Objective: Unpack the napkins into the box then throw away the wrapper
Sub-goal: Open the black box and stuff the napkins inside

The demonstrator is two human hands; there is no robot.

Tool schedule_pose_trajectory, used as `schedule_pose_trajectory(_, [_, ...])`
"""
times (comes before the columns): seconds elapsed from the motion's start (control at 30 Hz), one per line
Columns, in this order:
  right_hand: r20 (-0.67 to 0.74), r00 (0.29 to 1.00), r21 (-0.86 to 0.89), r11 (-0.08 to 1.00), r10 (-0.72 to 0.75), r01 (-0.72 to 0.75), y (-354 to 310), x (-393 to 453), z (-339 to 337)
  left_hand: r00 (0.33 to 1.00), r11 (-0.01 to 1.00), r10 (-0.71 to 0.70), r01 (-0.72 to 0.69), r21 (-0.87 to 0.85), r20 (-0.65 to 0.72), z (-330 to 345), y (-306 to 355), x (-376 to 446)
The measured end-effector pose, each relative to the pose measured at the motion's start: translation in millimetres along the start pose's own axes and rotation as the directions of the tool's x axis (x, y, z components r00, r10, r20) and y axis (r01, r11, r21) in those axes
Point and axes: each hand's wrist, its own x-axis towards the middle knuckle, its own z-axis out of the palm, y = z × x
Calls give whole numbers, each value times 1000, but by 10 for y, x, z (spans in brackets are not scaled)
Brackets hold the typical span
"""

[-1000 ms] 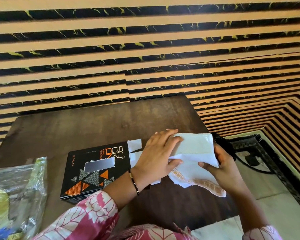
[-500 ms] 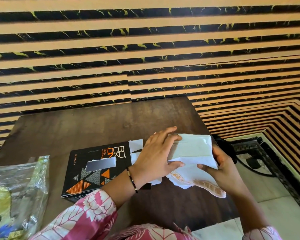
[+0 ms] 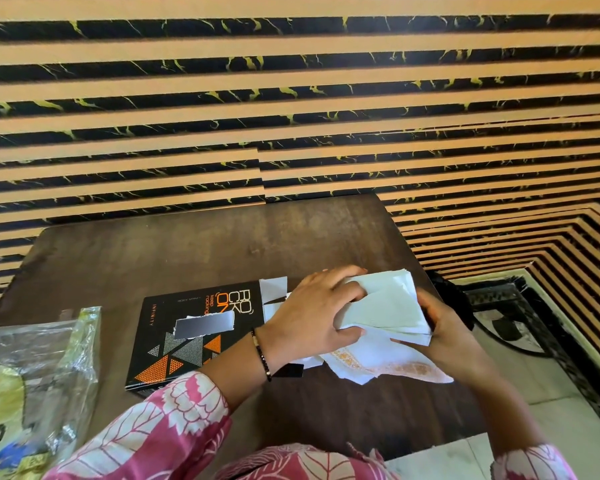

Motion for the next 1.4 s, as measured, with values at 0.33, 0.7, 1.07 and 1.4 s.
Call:
schedule_pose_trajectory(0.33, [-9, 999, -43, 998, -42, 41, -30, 13, 35, 998, 986, -55, 59, -158, 30, -43, 69, -1])
schedule_pose_trajectory(0.7, [263, 941, 553, 766, 214, -328, 146, -4, -56, 999, 968, 35, -24, -250, 40, -84, 60, 34])
schedule_pose_trajectory(1.07, [339, 939, 361, 913, 60, -189, -95, 234, -33, 997, 979, 74, -66, -192, 37, -177, 84, 11])
schedule_pose_trajectory(1.4, [-69, 997, 352, 934, -30, 53, -52, 232, 64, 997, 969, -75, 68, -239, -20, -168, 37, 16])
